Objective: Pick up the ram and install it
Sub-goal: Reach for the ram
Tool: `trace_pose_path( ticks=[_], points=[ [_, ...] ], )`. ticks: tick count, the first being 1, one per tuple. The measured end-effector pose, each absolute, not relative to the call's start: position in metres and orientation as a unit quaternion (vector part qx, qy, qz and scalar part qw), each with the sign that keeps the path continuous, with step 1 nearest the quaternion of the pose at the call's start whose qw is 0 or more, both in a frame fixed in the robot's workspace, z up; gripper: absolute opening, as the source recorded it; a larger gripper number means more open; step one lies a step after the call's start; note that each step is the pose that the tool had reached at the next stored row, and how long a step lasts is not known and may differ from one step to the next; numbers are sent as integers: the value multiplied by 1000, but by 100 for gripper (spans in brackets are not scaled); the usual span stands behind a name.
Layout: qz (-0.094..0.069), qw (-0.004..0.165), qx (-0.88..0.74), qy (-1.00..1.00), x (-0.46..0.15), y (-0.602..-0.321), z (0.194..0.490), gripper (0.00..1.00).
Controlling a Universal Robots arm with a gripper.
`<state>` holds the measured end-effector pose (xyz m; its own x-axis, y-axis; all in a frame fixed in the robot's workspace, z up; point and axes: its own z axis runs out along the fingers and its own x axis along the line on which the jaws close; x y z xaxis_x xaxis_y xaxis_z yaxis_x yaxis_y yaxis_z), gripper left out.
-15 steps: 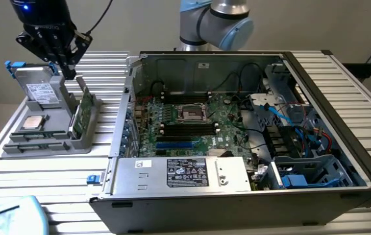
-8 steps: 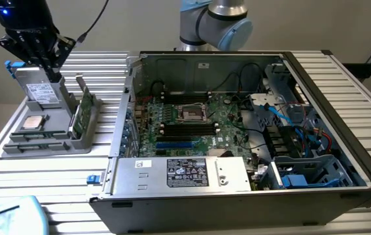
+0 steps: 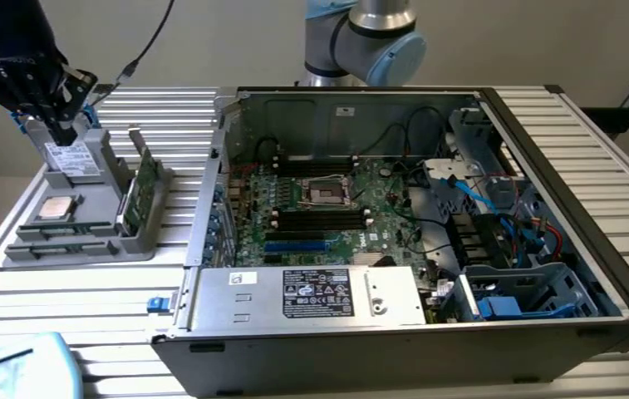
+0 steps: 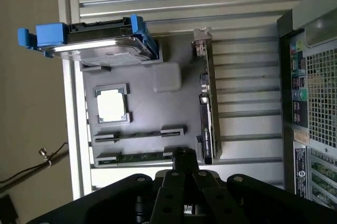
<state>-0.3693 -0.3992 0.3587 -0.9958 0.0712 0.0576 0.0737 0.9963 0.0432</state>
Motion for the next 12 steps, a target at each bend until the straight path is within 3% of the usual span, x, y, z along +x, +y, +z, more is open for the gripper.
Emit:
trace_pose_path(
  ticks=[12],
  points=[
    [-22,33,-36,-999,-412,-402,350,11]
  ],
)
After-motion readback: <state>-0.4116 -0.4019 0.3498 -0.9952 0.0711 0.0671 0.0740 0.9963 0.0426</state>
